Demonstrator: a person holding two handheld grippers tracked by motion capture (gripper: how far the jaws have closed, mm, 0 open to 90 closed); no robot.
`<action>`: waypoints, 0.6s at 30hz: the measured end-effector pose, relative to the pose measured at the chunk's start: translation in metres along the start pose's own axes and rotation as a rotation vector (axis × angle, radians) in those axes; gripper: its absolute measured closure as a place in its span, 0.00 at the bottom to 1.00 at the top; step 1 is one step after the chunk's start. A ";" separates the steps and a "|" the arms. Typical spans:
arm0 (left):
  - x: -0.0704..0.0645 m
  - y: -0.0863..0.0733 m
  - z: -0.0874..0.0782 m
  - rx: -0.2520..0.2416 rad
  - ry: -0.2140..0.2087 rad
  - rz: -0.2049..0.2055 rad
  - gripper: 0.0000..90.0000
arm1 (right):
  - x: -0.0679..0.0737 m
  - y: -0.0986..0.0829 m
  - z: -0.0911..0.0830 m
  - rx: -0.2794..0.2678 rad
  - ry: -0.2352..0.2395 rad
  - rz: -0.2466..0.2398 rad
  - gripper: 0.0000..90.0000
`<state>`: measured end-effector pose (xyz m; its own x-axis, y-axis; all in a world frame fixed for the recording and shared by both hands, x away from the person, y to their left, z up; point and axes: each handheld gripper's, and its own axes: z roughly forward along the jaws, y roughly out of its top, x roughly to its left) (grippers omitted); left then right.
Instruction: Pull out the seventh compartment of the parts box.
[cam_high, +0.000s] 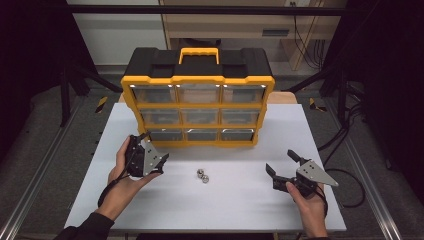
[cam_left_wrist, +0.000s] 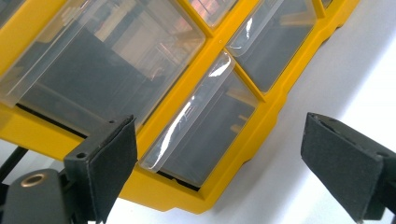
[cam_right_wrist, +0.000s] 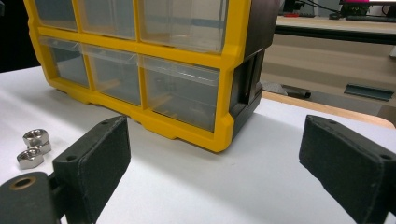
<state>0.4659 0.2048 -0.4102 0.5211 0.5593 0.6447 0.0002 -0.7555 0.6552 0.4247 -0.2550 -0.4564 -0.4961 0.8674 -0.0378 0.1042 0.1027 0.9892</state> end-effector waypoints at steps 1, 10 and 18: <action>0.000 0.001 0.000 0.004 0.000 0.009 0.12 | 0.000 0.000 0.000 -0.003 -0.002 0.004 0.10; 0.002 0.003 0.003 0.010 0.008 0.047 0.13 | 0.000 0.000 0.000 0.001 0.004 0.001 0.11; 0.003 0.007 0.004 0.010 0.021 0.074 0.14 | 0.000 0.000 0.000 0.009 0.007 0.003 0.10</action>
<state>0.4707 0.2003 -0.4050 0.5019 0.5085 0.6997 -0.0290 -0.7986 0.6011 0.4245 -0.2555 -0.4563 -0.5014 0.8645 -0.0339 0.1132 0.1044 0.9881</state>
